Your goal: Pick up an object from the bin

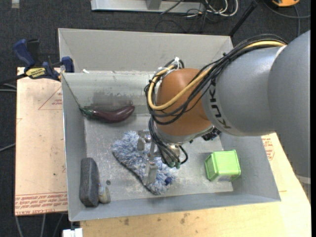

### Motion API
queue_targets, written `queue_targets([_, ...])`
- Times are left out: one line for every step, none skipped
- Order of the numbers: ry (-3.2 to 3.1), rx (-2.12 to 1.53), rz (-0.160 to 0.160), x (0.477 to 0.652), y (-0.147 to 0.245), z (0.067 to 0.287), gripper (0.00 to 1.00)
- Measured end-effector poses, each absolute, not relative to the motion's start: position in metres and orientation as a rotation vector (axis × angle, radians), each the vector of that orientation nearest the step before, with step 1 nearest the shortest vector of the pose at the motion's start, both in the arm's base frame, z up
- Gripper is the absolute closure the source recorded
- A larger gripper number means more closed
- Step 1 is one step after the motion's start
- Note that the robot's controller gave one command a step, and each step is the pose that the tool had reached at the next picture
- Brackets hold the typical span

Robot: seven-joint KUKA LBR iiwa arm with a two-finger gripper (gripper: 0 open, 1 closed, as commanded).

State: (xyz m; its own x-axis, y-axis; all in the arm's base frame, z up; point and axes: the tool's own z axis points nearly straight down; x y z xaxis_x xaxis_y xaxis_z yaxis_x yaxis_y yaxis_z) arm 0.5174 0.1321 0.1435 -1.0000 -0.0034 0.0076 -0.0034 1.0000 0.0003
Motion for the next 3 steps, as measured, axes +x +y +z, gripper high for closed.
queue_targets([-3.141,0.000,-0.002,0.519,0.132,0.148,0.00])
queue_targets([-3.145,-0.078,-0.004,0.521,0.129,0.135,0.00])
queue_targets([-3.128,-0.281,-0.001,0.525,0.127,0.114,0.00])
